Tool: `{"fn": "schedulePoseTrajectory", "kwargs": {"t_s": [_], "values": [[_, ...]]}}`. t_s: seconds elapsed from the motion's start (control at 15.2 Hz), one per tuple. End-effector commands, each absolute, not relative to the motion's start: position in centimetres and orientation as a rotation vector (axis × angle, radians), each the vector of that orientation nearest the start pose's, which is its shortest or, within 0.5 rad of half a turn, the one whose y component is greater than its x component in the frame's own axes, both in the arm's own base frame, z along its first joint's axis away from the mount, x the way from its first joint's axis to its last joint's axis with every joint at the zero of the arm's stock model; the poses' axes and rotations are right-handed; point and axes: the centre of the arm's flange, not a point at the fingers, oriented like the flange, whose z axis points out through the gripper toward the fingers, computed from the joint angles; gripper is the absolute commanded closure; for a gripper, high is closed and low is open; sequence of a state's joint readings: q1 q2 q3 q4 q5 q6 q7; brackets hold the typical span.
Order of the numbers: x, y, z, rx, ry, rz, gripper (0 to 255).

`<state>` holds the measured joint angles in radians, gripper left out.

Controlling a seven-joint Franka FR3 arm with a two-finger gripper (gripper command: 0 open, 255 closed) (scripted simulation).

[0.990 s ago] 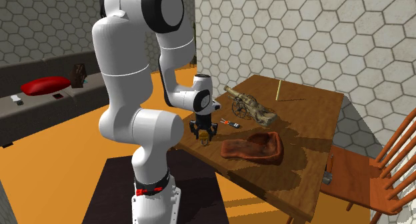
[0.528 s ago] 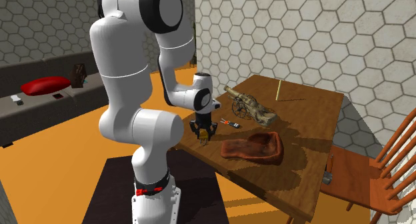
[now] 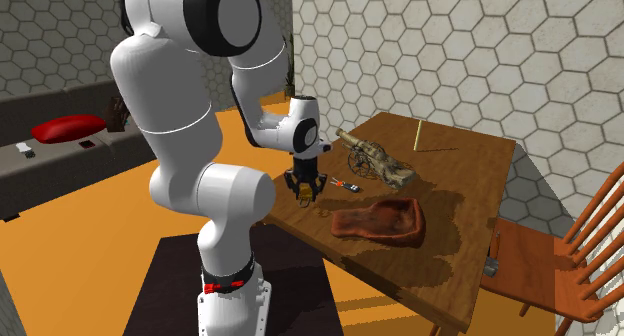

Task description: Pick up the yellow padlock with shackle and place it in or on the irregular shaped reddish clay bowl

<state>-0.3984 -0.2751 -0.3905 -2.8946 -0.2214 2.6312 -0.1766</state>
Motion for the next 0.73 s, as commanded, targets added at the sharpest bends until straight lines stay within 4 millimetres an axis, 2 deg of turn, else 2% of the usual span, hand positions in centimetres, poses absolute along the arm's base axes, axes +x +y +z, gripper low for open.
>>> {"fn": "schedulePoseTrajectory", "kwargs": {"t_s": [0.0,0.66], "values": [[25.5,-23.0,26.6,-3.082,0.633,0.002,255],[25.5,-23.0,31.9,-3.082,0.633,0.002,255]]}}
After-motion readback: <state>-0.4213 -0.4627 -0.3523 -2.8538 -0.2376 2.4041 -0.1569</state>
